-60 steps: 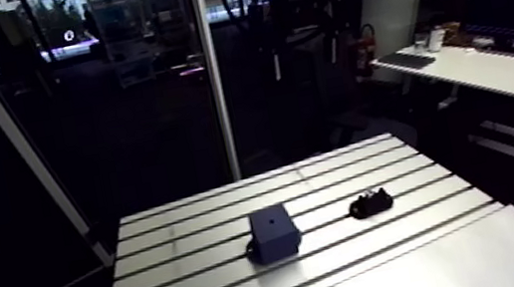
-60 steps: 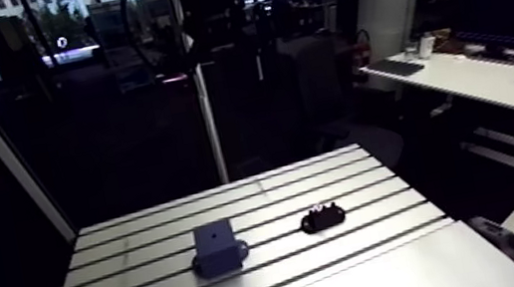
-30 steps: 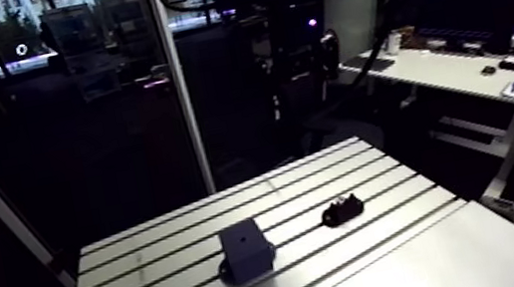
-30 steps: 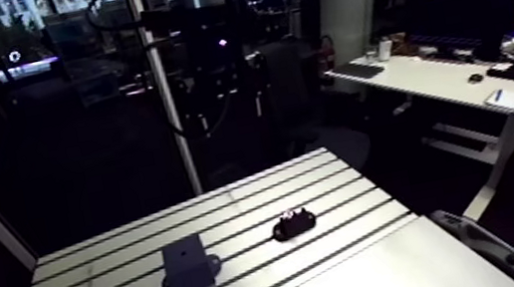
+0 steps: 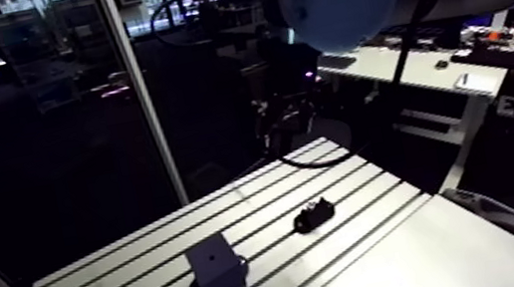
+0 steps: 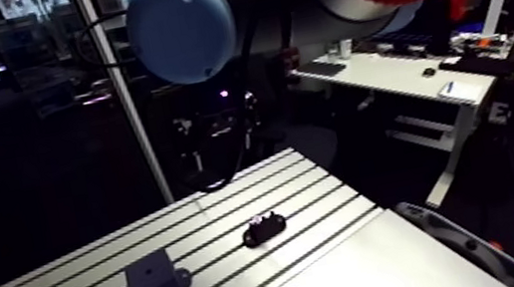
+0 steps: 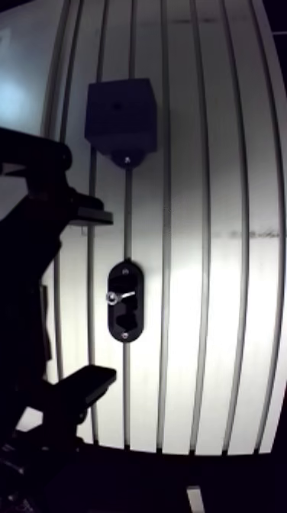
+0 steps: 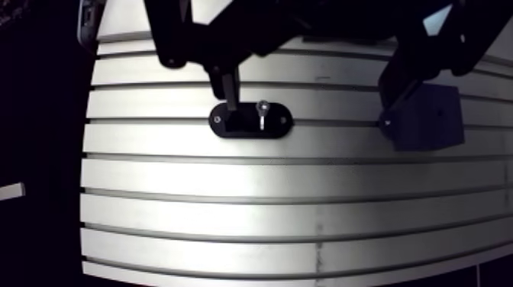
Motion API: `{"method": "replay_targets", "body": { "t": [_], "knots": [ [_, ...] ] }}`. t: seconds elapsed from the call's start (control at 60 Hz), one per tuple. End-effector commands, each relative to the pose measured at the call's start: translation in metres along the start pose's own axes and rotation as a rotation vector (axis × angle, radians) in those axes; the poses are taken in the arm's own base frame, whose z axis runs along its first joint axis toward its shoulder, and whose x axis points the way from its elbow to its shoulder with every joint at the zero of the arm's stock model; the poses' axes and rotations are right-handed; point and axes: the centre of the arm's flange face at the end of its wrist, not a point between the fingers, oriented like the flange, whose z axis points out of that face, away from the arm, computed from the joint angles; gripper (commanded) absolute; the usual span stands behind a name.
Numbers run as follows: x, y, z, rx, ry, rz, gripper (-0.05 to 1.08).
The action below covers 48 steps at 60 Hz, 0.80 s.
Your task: Pick up the M10 bolt and insert it into the hole until fully seated.
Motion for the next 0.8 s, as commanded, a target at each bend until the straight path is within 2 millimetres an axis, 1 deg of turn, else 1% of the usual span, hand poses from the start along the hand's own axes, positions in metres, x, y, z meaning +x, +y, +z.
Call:
{"method": "replay_targets", "body": {
  "t": [0.017, 0.05, 0.133, 0.283, 0.317, 0.4, 0.433, 0.45, 0.467, 0.5, 0.517, 0.533, 0.55, 0.567, 0.633, 0.733, 0.767, 0.783, 0.8],
  "knots": [
    [-0.017, 0.013, 0.02, 0.003, -0.009, 0.005, 0.01],
    [-0.018, 0.016, 0.022, 0.001, -0.007, 0.011, 0.01],
    [-0.021, 0.017, 0.025, 0.0, -0.009, 0.012, 0.01],
    [-0.028, 0.014, 0.038, 0.01, -0.026, 0.014, 0.01],
    [-0.031, 0.014, 0.044, 0.013, -0.031, 0.015, 0.01],
    [-0.033, 0.014, 0.049, 0.015, -0.035, 0.011, 0.01],
    [-0.034, 0.014, 0.053, 0.018, -0.04, 0.012, 0.04],
    [-0.034, 0.015, 0.056, 0.02, -0.044, 0.013, 0.07],
    [-0.034, 0.015, 0.056, 0.02, -0.044, 0.013, 0.07],
    [-0.034, 0.016, 0.061, 0.022, -0.05, 0.016, 0.17],
    [-0.034, 0.016, 0.061, 0.022, -0.05, 0.016, 0.17],
    [-0.035, 0.019, 0.064, 0.024, -0.052, 0.02, 0.23],
    [-0.035, 0.019, 0.064, 0.024, -0.052, 0.02, 0.23],
    [-0.035, 0.022, 0.067, 0.025, -0.055, 0.026, 0.27],
    [-0.037, 0.027, 0.071, 0.027, -0.062, 0.035, 0.31],
    [-0.037, 0.028, 0.078, 0.032, -0.073, 0.037, 0.33],
    [-0.037, 0.029, 0.08, 0.035, -0.076, 0.036, 0.35],
    [-0.037, 0.029, 0.081, 0.036, -0.079, 0.036, 0.39],
    [-0.037, 0.029, 0.081, 0.036, -0.079, 0.036, 0.39]
  ]
}}
